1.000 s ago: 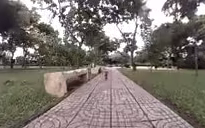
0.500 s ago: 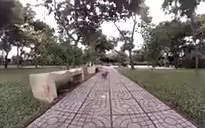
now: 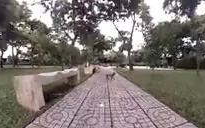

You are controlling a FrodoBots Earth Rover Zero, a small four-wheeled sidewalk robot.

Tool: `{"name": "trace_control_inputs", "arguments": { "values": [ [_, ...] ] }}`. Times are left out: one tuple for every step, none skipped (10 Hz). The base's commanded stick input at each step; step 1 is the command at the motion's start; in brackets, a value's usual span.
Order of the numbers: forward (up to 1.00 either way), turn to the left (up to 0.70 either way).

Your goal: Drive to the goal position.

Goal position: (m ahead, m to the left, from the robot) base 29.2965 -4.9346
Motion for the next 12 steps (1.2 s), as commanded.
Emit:
{"name": "trace_control_inputs", "arguments": {
  "values": [
    [0.7, -0.11],
    [0.7, -0.27],
    [0.7, -0.08],
    [0.7, 0.0],
    [0.7, 0.0],
    [0.7, 0.0],
    [0.7, 0.0],
    [0.7, 0.0],
    [0.7, 0.0],
    [0.7, 0.0],
    [0.7, 0.0],
    [0.7, 0.0]
  ]
}}
